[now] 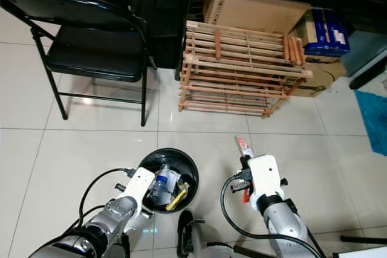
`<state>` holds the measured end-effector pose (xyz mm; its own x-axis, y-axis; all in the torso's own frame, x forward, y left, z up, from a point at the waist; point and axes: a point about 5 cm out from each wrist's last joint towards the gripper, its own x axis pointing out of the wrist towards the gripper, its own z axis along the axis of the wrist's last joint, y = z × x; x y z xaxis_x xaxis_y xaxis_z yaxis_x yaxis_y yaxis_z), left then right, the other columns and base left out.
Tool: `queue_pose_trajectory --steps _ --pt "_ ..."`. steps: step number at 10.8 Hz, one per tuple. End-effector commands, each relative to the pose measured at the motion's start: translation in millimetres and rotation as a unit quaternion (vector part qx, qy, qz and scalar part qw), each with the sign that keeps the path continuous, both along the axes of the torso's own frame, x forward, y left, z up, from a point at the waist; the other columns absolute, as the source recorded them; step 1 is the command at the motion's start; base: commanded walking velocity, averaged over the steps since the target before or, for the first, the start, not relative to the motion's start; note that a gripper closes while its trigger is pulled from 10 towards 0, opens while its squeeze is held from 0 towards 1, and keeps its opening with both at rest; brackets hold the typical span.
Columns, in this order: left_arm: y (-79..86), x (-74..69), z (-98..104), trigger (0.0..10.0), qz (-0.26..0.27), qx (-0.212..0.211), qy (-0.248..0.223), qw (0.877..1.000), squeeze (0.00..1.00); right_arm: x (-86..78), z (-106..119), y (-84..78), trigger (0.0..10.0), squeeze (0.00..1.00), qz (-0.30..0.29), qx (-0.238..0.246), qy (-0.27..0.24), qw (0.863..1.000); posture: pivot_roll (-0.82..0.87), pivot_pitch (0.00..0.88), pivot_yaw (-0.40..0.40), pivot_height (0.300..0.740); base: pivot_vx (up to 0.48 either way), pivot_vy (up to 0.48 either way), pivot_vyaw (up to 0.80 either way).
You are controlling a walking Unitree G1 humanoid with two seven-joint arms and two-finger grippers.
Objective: Picking trash to rubbish bin
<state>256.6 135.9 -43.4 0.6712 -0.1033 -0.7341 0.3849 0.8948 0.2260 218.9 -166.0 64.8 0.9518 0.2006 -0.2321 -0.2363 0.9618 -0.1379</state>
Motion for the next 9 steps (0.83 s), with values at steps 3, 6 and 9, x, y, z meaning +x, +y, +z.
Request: queue_pose_trajectory --steps 3,6,9 --pt "-3.0 -10.8 -8.2 10.0 -0.003 0.008 0.015 1.000 0.00 -24.0 -8.7 -13.6 10.0 0.00 0.020 -0.009 0.059 0.998 0.07 0.286 -0.220 0.740 0.000 0.000 0.00" --pt "-2.2 -13.1 -9.8 10.0 0.000 0.010 0.017 1.000 0.00 -33.4 -11.2 -22.4 10.0 0.00 0.010 -0.014 0.074 0.997 0.06 0.295 -0.230 0.740 0.000 0.000 0.00" --pt "7.2 -11.4 -8.4 10.0 0.018 0.031 0.000 0.999 1.00 -33.9 -9.9 -20.6 10.0 0.00 0.014 -0.012 0.075 0.997 0.06 0.297 -0.233 0.740 0.000 0.000 0.00"
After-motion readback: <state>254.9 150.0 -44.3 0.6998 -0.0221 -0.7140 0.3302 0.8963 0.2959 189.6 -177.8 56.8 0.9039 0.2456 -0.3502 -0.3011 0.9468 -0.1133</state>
